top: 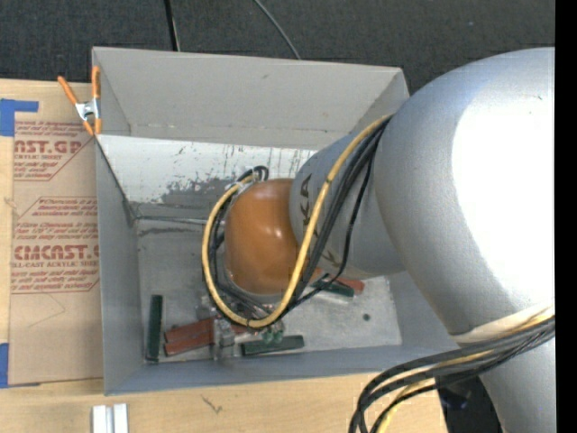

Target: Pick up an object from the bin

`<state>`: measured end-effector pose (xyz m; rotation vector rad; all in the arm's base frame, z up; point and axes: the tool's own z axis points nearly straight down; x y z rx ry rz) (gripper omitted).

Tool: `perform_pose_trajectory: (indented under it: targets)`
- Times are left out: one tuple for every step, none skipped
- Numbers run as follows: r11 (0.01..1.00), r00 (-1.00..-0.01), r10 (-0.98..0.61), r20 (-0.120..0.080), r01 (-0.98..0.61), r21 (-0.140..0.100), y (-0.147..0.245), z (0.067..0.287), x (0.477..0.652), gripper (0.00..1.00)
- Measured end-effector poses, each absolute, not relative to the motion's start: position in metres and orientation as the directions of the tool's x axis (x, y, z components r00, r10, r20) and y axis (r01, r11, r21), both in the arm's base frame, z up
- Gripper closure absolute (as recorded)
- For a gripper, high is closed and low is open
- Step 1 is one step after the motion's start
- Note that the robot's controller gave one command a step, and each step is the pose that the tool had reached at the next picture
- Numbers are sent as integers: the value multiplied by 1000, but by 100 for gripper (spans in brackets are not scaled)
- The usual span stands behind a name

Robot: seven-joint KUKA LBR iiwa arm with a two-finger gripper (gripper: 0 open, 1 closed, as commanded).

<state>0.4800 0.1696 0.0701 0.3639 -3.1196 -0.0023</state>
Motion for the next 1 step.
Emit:
perform_pose_trajectory:
  targets:
    - [977, -977, -215, -8, -215, 1, 188, 250, 494, 100]
